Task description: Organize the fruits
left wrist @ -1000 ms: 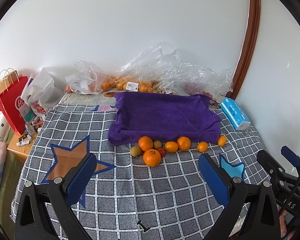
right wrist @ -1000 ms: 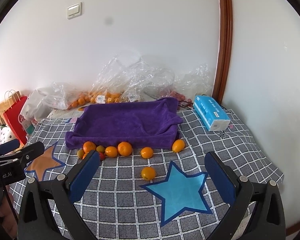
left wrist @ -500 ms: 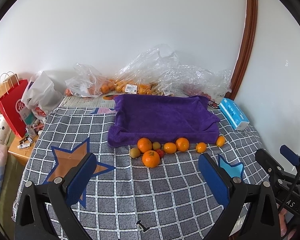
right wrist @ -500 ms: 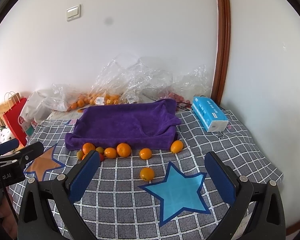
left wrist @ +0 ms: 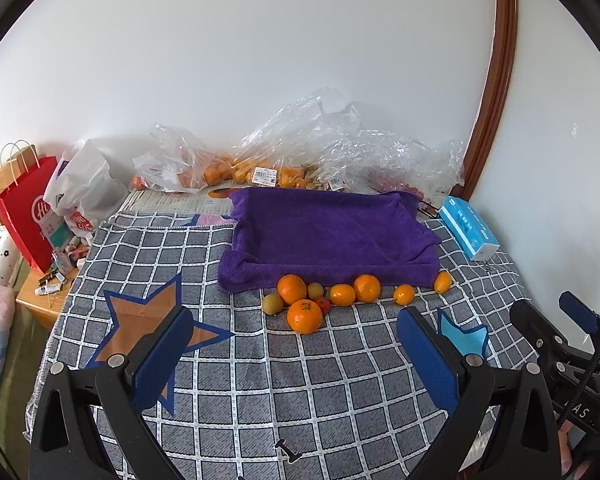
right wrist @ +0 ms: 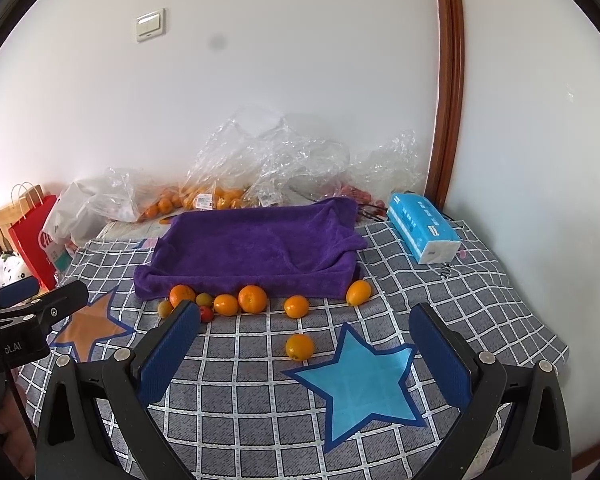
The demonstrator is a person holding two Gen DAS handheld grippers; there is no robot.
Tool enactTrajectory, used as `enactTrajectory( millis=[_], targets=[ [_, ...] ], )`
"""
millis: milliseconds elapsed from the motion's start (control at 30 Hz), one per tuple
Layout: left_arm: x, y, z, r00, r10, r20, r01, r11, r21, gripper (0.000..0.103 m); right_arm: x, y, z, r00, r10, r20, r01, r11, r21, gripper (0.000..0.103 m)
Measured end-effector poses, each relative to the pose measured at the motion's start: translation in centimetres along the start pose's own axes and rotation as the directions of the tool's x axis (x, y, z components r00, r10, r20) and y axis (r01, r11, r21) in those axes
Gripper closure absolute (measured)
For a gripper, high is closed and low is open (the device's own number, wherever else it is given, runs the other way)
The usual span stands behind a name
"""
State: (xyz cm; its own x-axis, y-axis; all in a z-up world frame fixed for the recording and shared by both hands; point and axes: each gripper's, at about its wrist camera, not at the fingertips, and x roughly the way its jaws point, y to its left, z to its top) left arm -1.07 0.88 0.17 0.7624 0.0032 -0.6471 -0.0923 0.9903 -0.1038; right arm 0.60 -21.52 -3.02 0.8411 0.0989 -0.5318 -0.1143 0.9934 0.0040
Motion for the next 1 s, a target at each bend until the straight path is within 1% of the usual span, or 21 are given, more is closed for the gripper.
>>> enactTrajectory(
  millis=[200,567,700,900,1000],
  targets=[
    [0.0,0.0,-0.1,1.000,-0.002,-0.001,0.002,1.000,0.000,0.001,0.2,0.0,0.1,1.000,-0.006,-0.002,0.006,1.000,0.002,0.000],
    [0.6,0.0,0.2,1.000,-0.013,0.007,0.013,1.000,0.000,0.001,0.7,-0.1,0.2,1.000,0.026,-0.011,-0.026,1.000,0.012,0.000],
    [1.1,0.0,0.4,1.000,-0.019,0.001,0.019,1.000,0.004,0.001,1.1,-0.3,0.4,1.000,0.019,-0.004,-0.019,1.000,0.021,0.000],
    [2.7,0.7,0.6,1.000,-0.022,0.003,0.022,1.000,-0.002,0.001,3.2,-0.6,0.6,0.999,0.030,-0.031,-0.029,0.999,0.033,0.000],
    [4.2,1.2,0.7,1.000,-0.029,-0.010,0.029,1.000,-0.011,0.001,4.7,-0.5,0.4,0.998,0.011,-0.061,-0.011,1.000,0.009,0.000]
  ],
)
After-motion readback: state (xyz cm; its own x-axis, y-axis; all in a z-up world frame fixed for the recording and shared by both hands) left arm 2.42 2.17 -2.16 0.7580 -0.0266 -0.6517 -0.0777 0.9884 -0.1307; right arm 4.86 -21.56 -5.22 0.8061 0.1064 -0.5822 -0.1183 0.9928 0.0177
